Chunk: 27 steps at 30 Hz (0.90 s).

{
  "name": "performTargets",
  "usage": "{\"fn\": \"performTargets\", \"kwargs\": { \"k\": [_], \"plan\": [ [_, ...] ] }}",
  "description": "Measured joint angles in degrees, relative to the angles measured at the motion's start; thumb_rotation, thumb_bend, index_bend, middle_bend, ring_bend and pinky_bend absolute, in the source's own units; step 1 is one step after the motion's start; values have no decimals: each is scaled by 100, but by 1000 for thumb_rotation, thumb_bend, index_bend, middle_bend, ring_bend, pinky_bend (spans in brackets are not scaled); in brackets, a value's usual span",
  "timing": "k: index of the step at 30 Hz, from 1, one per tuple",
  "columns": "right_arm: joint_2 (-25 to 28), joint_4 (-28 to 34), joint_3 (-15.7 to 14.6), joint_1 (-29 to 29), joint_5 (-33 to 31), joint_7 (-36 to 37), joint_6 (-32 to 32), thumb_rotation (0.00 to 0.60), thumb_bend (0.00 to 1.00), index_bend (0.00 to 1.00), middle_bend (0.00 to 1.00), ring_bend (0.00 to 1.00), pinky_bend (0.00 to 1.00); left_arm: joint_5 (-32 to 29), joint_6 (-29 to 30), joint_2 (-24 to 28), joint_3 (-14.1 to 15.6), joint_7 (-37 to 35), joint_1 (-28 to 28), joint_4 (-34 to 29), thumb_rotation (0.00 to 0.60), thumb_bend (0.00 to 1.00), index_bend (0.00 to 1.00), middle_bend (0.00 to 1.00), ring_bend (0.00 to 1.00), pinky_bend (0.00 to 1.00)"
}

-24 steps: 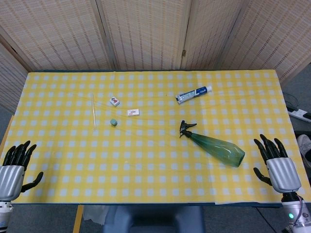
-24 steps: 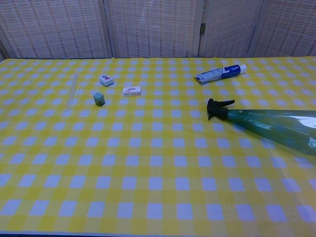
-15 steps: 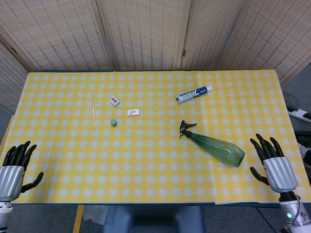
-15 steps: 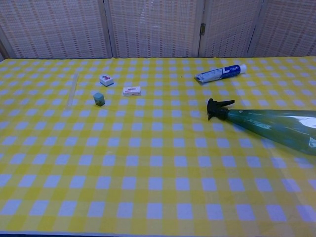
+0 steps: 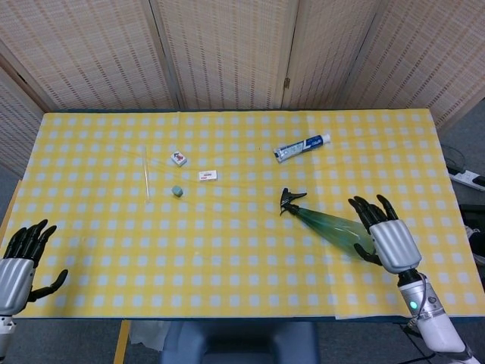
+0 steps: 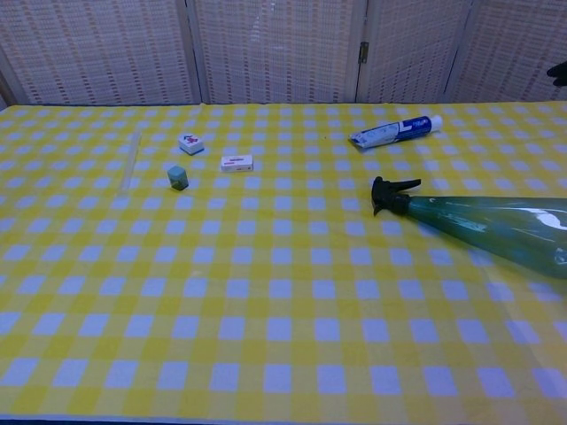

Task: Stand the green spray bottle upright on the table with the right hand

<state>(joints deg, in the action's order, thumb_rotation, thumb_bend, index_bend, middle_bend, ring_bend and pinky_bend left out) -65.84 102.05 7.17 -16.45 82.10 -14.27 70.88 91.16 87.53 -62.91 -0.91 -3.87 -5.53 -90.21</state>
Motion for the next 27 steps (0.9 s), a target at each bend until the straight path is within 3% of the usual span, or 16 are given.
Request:
{"fn": "performTargets", "kwargs": {
  "k": [8, 14, 18, 27],
  "plan": [
    [-452, 485, 389, -754, -2257, -2378, -416, 600, 326, 0, 95, 187, 0, 183, 238, 177, 65, -625, 83, 103, 505, 383, 0, 0, 0, 0],
    [-1059, 393, 541, -1427, -3748, -3084, -665, 600, 326, 0, 62, 140, 0, 317, 396, 268, 110, -949, 138, 189, 505, 383, 0, 0, 0, 0],
    [-1440, 155, 554, -1827, -4267, -3336, -741, 600, 326, 0, 81, 141, 0, 376, 418, 299, 136, -1060, 141, 232, 503, 383, 0, 0, 0, 0],
    [-1772, -208, 467, -2176, -4833, -3551, -626, 600, 326, 22, 150, 204, 0, 407, 452, 337, 151, -1235, 142, 289, 502, 383, 0, 0, 0, 0]
  ]
}}
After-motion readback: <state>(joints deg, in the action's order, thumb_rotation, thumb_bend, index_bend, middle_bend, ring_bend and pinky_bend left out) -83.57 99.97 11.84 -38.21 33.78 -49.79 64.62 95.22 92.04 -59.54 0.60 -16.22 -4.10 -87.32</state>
